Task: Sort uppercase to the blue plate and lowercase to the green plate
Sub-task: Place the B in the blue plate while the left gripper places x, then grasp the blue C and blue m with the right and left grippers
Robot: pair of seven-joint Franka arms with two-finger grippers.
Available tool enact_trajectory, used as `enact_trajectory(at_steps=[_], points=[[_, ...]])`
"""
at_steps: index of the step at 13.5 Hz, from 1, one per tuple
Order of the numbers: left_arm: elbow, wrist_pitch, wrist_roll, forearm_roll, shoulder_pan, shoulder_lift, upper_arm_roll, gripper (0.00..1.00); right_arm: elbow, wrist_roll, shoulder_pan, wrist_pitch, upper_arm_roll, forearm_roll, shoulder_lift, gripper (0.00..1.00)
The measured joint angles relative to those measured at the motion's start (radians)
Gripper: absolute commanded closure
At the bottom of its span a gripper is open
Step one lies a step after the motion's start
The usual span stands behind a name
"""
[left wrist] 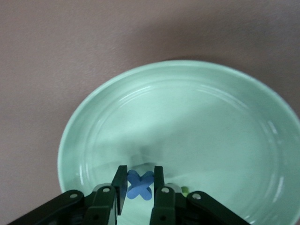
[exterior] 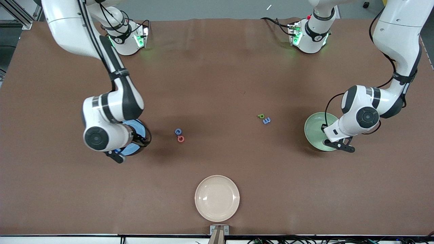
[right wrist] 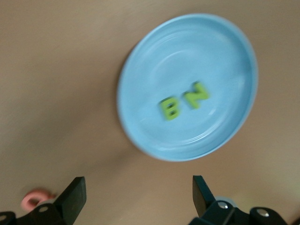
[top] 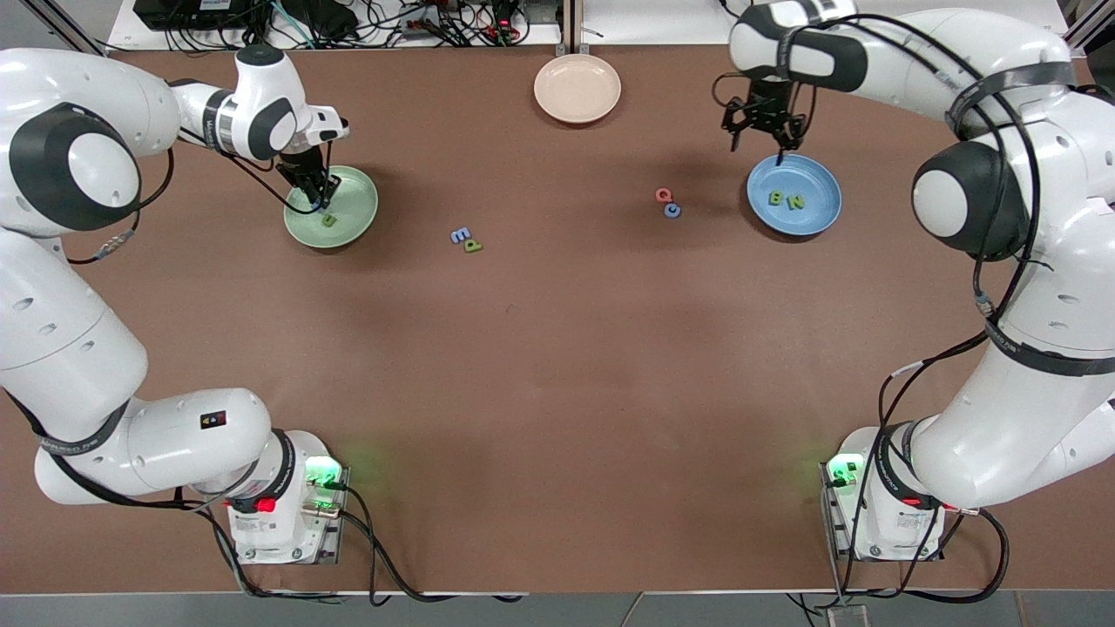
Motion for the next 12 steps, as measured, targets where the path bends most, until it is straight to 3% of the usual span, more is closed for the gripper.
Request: enact_trajectory(at_steps=[3,4,6,7,10,12], points=[[0.0,0.0,0.0,0.006,0.007,0.004,0.0,0.98,-0.011,-0.153,0.116,0.117,0.002,0.001,0.013,0.0],[0.0,0.0,0.0,0.006,0.007,0.004,0.0,0.89,-0.021,-0.182,0.135,0.165,0.002,0.001,0.019,0.0],[0.0,0.0,0.0,0.006,0.007,0.004,-0.001,0.28,-0.062,-0.209,0.162,0.264,0.002,0.001,0.027,0.0],[0.0,0.001,0.0,0.006,0.007,0.004,-0.001,0.12,-0.094,-0.218,0.167,0.316,0.002,0.001,0.029,0.0],[0.006,0.012,0.0,0.007,0.007,0.0,-0.003,0.01,-0.169,-0.294,0.169,0.401,0.001,0.001,0.032,0.0],[0.013,0.013,-0.002,0.007,0.008,-0.014,-0.017,0.01,-0.191,-0.319,0.169,0.426,0.0,0.001,0.036,0.0]])
